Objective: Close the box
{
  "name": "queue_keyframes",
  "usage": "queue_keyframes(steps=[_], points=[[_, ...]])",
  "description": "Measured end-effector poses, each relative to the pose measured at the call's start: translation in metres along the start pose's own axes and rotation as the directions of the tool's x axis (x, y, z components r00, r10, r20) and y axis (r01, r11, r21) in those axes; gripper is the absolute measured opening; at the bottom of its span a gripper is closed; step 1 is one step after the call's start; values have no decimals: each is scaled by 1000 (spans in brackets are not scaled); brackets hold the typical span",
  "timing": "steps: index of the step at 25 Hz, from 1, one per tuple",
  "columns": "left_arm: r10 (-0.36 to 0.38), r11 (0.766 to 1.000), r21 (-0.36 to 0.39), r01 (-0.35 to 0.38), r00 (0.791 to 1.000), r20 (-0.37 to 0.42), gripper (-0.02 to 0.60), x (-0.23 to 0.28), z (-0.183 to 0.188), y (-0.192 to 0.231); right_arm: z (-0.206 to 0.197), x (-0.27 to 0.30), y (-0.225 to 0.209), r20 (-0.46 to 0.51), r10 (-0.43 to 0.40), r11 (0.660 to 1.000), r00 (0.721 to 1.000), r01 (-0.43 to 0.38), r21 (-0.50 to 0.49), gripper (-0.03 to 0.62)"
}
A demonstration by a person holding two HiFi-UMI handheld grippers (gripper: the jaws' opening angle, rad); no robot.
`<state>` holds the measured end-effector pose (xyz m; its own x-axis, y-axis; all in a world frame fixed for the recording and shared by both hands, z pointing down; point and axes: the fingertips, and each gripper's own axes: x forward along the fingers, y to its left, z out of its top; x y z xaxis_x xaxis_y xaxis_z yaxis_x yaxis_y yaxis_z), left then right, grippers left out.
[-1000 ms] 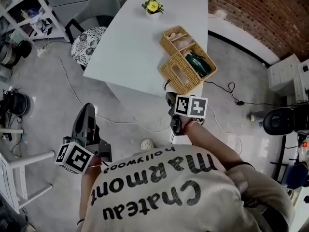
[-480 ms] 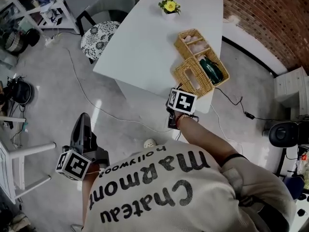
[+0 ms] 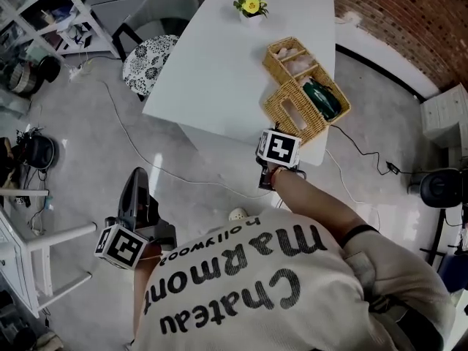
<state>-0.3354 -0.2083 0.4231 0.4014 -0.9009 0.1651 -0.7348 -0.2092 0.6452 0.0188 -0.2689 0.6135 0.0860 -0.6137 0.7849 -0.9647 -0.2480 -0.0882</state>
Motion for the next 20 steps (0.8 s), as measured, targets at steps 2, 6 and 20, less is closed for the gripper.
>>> queue_keyframes(steps=[2, 6, 20], points=[[-15, 1000, -9, 15, 1000, -15, 2, -1, -7, -1, -3, 0, -5, 6, 14, 1000, 1000, -14, 26, 20], [-26, 1000, -18, 25, 999, -31, 2, -1, -14, -1, -4, -8, -5, 17, 43, 999, 999, -43, 10, 14], [-163, 986, -49, 160, 983, -82, 2, 29, -37, -36, 47, -82, 14, 91, 129, 886, 988, -74, -458, 14]])
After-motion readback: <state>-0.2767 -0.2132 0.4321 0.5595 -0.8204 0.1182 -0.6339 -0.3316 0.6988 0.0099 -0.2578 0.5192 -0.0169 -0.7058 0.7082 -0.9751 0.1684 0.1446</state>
